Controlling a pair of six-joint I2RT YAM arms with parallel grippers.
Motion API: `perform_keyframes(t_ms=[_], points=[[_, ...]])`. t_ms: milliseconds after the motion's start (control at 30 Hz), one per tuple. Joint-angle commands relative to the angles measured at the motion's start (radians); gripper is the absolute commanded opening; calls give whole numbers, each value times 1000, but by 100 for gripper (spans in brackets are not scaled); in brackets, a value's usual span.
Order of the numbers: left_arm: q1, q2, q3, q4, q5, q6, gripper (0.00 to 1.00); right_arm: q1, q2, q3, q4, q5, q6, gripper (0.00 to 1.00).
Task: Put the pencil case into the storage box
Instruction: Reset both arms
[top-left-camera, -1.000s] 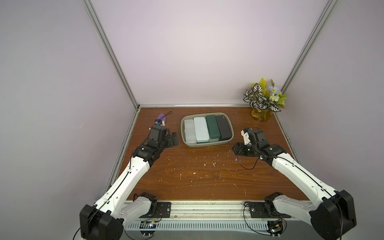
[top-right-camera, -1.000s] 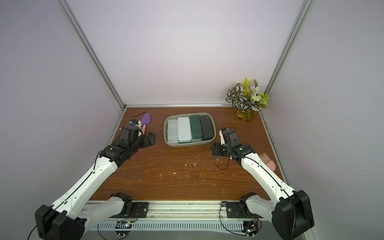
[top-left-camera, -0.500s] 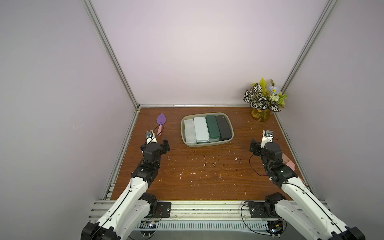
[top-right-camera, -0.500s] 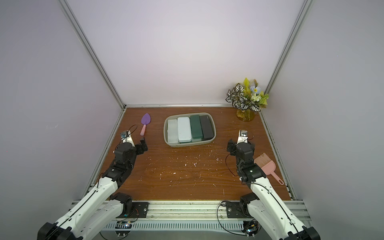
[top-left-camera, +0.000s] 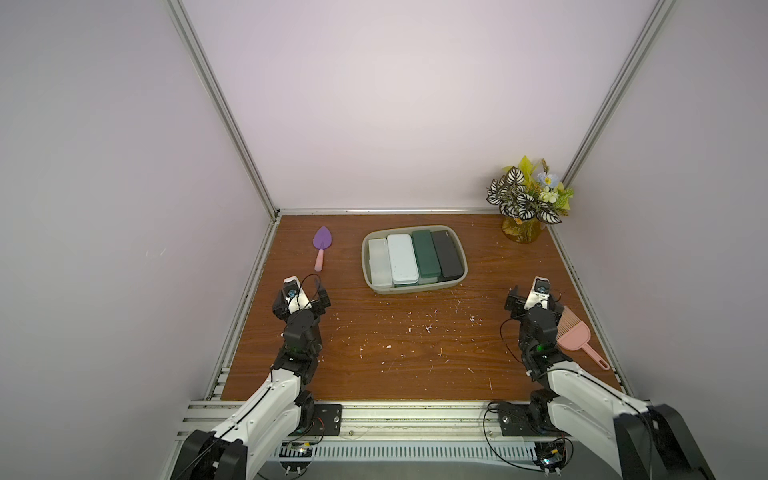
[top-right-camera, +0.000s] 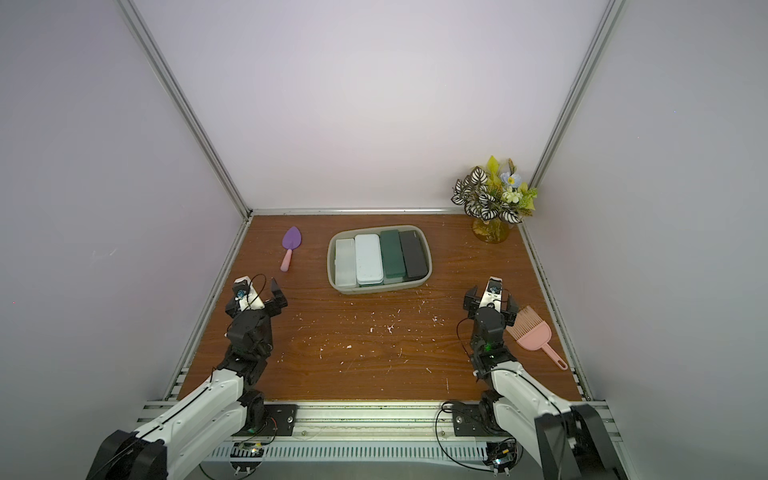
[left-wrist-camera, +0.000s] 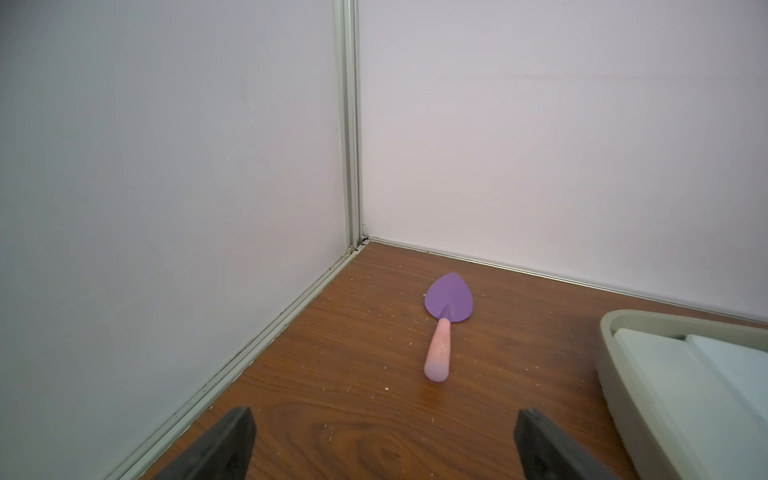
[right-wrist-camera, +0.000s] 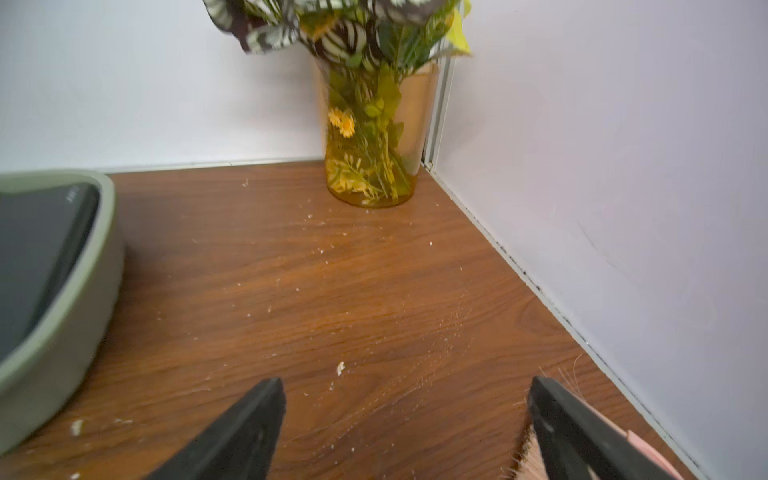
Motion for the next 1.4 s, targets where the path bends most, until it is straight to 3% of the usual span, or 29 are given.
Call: perform_keyframes(t_ms=[0,267,367,433,533,567,633,700,767,1367], points=[[57,56,-20,208,10,31,97,-15,178,9,350,2,-30,99],[129,403,7,420,84,20,97,-61,445,49,606,-136,-84,99],[137,501,-41,597,110,34,97,-95,406,45,520,-241,-54,99],[143,597,-71,754,138,46,97,-102,518,-21,804,-270,-79,99],[149,713,-52,837,309,118,98,-114,435,17,589,-370,-85,99],[152,738,-38,860,312,125,98,-121,458,23,620,-398,-90,99],[182,689,7,700,353,91,98,-138,493,28,665,-423,-80,99],[187,688,50,610,331,76,98,-145,470,54,572,-377,-54,99],[189,697,53,622,330,73,98,-146,477,78,537,-318,-31,100],[192,703,66,609,339,78,98,-146,482,66,569,-321,-32,99]])
